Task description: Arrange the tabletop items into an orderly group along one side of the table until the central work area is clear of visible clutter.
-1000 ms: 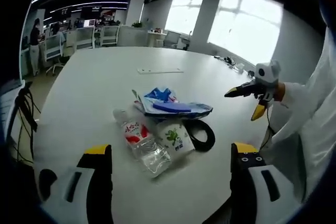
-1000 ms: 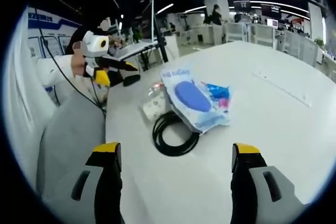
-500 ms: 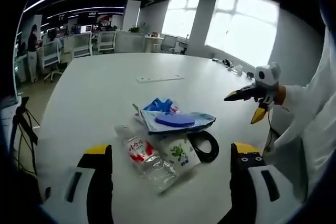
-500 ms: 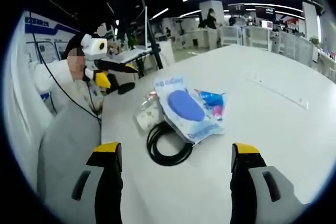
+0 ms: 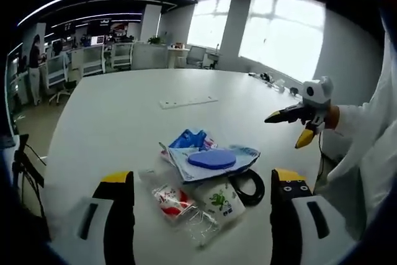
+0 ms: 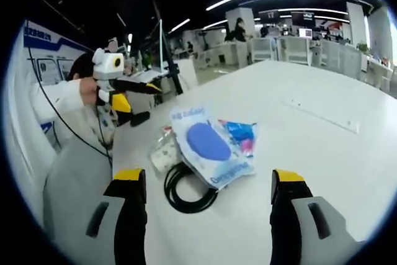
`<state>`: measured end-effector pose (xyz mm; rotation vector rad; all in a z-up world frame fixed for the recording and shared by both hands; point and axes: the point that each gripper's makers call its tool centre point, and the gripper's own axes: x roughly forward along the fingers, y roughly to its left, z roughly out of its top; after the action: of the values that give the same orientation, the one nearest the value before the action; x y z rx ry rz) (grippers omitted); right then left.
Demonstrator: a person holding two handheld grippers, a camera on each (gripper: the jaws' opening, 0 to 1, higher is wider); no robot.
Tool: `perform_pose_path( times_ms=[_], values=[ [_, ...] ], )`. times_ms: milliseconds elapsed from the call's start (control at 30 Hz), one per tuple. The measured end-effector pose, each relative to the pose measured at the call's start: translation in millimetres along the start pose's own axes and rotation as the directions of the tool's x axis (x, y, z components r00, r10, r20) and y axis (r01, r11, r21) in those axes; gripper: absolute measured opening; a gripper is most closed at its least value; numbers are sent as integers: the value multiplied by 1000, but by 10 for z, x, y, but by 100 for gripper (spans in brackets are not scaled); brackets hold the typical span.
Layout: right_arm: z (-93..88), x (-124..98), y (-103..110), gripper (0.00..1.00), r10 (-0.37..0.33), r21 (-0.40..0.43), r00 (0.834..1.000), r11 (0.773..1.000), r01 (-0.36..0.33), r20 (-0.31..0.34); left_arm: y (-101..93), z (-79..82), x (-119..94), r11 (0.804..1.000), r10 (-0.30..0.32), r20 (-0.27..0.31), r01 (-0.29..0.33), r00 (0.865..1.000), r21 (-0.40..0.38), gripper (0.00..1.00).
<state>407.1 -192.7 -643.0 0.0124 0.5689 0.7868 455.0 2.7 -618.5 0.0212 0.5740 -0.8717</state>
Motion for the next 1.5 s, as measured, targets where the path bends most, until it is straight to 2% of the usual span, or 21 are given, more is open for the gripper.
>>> perform_pose_path(
  times_ms=[167,367,467,633,1033,1300,1500],
  values=[
    [75,48,-77,81,-29,25,999,999,28,26,20,61,76,1000,-10,5,10,1000,9,93],
    [75,113,-182,79,-79,65,996,995,77,28,74,80,190,1000,-24,-10,24,1000,20,93],
    [66,132,-281,77,-138,55,990,989,137,22,109,83,245,999,-29,-17,29,999,19,92],
    [100,160,-331,76,-159,91,986,984,154,47,140,104,330,999,-41,-22,41,999,25,92],
    [16,365,-406,71,-200,148,980,970,195,21,263,117,609,998,-52,-53,53,997,26,86],
    [-111,447,-487,65,-234,205,972,951,230,-3,329,42,772,999,-42,-101,45,994,21,81],
    [-235,477,-524,59,-248,243,968,938,248,-31,414,-46,886,1000,-15,-158,19,987,21,71]
  ],
)
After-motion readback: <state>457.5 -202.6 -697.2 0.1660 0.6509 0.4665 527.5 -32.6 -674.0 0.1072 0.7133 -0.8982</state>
